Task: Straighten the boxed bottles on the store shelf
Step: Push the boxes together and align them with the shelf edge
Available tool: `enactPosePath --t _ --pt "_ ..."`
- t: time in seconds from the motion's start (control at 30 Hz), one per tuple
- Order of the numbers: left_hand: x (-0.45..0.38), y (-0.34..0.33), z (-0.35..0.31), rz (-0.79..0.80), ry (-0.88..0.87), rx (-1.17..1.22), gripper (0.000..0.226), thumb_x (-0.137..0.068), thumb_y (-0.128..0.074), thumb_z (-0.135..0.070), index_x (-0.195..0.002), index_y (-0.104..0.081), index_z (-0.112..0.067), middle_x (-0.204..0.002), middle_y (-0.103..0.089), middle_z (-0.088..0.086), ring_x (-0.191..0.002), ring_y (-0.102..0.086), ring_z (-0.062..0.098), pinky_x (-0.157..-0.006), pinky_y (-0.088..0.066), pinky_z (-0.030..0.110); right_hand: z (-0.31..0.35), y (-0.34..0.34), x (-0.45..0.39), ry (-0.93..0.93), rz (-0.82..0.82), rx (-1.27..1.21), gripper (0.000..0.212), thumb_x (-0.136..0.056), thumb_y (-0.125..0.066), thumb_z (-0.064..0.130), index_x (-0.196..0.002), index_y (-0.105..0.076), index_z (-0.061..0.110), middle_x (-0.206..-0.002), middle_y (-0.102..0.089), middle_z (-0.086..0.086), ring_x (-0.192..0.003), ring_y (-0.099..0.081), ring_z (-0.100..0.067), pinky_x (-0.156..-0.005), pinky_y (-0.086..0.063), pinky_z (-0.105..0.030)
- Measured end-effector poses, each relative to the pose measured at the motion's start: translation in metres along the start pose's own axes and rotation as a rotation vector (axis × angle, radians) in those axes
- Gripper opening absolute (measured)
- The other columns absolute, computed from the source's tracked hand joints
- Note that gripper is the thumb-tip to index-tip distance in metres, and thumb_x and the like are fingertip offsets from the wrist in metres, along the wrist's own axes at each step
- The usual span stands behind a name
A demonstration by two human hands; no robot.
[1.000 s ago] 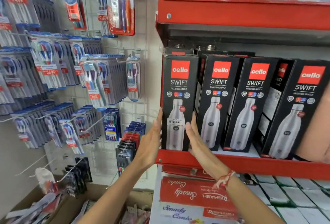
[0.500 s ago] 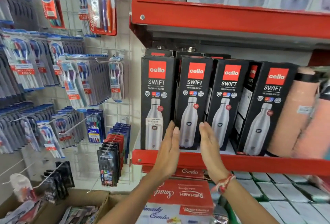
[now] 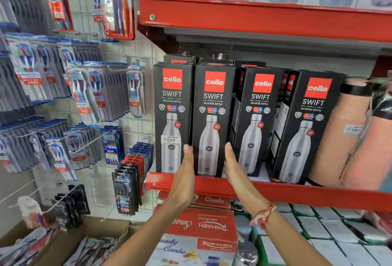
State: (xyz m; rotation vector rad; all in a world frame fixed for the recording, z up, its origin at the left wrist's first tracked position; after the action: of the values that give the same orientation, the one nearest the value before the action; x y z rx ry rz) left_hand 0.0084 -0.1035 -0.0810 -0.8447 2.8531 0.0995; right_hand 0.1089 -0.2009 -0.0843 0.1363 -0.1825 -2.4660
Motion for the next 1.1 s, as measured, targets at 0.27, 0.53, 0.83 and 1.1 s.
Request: enactPosePath --t 0.27,0.53,0.83,1.1 --pt "0.014 0.005 -0.004 0.001 -0.010 -0.019 0.119 -0.054 -0.012 -0.099 -0.151 -0.023 -0.031 -0.160 -0.027 0.001 -0.146 -0.024 0.017 -0.121 -0.015 0.048 -0.001 0.005 0.010 0.023 0.047 -0.005 0.105 -0.063 -0.030 0.095 -0.150 -0.014 0.037 -0.159 -0.018 0.010 -0.143 -0.021 -0.009 -0.119 -0.013 -0.041" --pt "0.025 -0.030 -0.027 -0.256 -0.465 -0.330 0.044 -0.098 -0.032 -0.046 -0.130 -0.053 -0.023 -0.125 -0.060 -0.008 -0.116 -0.053 -0.002 -0.096 -0.040 0.016 0.009 0.052 0.035 0.333 -0.381 0.025 0.061 -0.090 -0.040 0.060 -0.142 -0.041 0.028 -0.144 -0.042 0.013 -0.125 -0.040 0.009 -0.101 -0.030 -0.011" --pt "-0.019 -0.111 -0.009 0.088 -0.036 -0.096 0.085 -0.080 -0.013 -0.075 -0.151 -0.010 -0.028 -0.161 -0.010 -0.010 -0.135 -0.010 -0.006 -0.114 -0.007 0.021 -0.010 0.095 0.002 0.085 -0.294 0.012 0.076 -0.090 -0.033 0.065 -0.153 -0.011 0.028 -0.159 -0.018 0.007 -0.144 -0.019 -0.014 -0.100 -0.016 -0.023" --pt "-0.010 -0.099 0.009 -0.036 -0.015 0.011 0.121 -0.057 -0.017 -0.099 -0.150 -0.021 -0.022 -0.159 -0.024 -0.004 -0.145 -0.022 0.007 -0.122 -0.014 0.038 -0.010 0.094 0.016 0.081 -0.175 0.039 0.090 -0.074 -0.032 0.084 -0.150 -0.017 0.039 -0.155 -0.025 0.016 -0.136 -0.024 -0.003 -0.100 -0.017 -0.026"
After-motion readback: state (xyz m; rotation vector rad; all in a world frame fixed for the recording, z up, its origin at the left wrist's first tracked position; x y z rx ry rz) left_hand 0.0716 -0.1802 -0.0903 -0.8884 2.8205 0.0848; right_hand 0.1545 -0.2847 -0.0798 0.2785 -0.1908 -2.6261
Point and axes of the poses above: each hand's wrist, its own x-axis away from the middle knuckle, its own y-axis out of the back of the hand, z = x × y, the point moved 4 cm from there along -x, towards the middle knuckle
